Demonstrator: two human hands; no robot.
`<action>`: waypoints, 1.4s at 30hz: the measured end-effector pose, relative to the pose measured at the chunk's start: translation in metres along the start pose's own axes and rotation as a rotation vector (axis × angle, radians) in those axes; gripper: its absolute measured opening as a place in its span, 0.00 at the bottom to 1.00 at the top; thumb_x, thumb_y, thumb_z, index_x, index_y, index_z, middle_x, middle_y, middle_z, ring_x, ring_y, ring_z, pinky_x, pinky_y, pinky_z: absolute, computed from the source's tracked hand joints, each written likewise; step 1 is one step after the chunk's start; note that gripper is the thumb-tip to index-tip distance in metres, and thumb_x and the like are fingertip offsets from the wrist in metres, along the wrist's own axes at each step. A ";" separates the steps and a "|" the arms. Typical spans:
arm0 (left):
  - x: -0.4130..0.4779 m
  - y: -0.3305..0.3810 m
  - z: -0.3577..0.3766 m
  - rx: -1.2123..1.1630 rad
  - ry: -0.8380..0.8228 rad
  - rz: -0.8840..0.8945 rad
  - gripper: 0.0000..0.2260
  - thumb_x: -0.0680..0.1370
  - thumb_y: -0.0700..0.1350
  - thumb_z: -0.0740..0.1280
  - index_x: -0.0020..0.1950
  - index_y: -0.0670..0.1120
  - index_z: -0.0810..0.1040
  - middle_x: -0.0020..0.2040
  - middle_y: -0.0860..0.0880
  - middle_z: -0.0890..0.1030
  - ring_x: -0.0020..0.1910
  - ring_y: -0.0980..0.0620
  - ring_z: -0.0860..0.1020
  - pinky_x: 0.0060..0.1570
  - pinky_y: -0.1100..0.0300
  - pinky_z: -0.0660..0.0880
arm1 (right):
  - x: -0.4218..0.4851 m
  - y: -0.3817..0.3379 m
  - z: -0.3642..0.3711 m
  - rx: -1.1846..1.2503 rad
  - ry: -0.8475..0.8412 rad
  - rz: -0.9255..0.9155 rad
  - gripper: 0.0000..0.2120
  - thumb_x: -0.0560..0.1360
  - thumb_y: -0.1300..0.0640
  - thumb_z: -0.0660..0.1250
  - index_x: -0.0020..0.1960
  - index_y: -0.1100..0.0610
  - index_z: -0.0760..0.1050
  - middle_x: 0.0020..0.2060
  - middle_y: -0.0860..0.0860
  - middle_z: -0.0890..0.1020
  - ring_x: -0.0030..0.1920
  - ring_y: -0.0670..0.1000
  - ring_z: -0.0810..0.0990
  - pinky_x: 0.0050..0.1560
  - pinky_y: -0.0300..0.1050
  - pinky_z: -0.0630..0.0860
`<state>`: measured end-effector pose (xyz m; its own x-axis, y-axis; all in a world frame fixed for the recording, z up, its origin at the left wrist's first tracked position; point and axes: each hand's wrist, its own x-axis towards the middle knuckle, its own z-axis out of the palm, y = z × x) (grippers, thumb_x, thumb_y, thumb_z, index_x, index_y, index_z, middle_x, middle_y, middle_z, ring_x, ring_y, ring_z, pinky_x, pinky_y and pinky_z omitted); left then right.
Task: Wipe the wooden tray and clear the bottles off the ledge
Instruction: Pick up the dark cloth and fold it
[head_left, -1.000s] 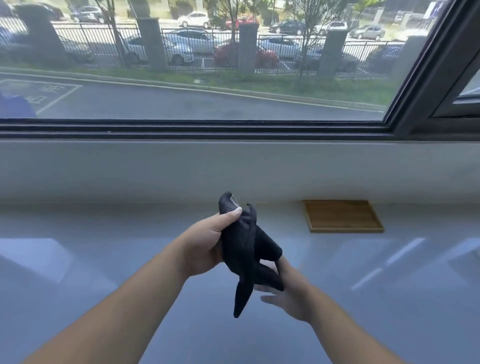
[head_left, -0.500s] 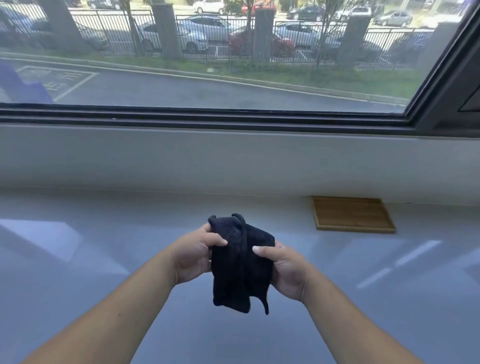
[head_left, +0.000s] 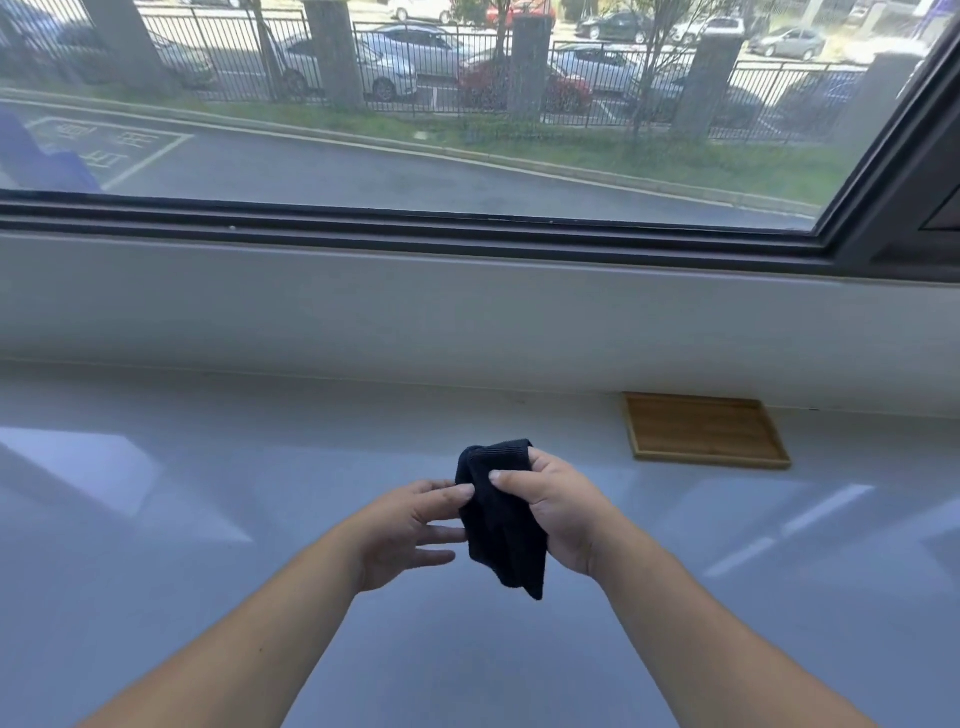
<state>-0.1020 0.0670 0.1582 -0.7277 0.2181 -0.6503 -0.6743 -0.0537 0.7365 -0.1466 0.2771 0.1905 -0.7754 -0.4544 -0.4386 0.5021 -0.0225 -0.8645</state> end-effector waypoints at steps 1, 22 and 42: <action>0.000 -0.001 0.000 0.011 0.000 0.020 0.30 0.71 0.60 0.79 0.69 0.52 0.79 0.63 0.52 0.86 0.62 0.49 0.84 0.64 0.47 0.76 | -0.001 -0.002 -0.003 0.014 0.000 0.007 0.10 0.82 0.66 0.64 0.61 0.63 0.79 0.52 0.64 0.84 0.52 0.63 0.83 0.62 0.67 0.78; -0.011 0.017 -0.045 0.039 0.549 0.134 0.07 0.83 0.43 0.68 0.58 0.42 0.82 0.52 0.40 0.87 0.44 0.46 0.85 0.41 0.57 0.81 | 0.006 0.005 -0.067 -0.123 0.313 0.027 0.09 0.81 0.63 0.67 0.60 0.62 0.82 0.53 0.61 0.88 0.49 0.59 0.86 0.59 0.61 0.81; -0.021 0.035 -0.047 1.127 0.682 0.173 0.07 0.76 0.56 0.66 0.41 0.55 0.77 0.43 0.56 0.81 0.43 0.53 0.79 0.40 0.55 0.76 | 0.004 -0.007 -0.064 -1.046 0.414 -0.001 0.06 0.74 0.52 0.67 0.40 0.52 0.79 0.38 0.49 0.81 0.36 0.51 0.77 0.32 0.42 0.69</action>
<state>-0.1160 0.0144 0.1886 -0.9331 -0.2566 -0.2520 -0.3357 0.8728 0.3543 -0.1778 0.3326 0.1789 -0.9408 -0.1192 -0.3172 0.0846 0.8238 -0.5605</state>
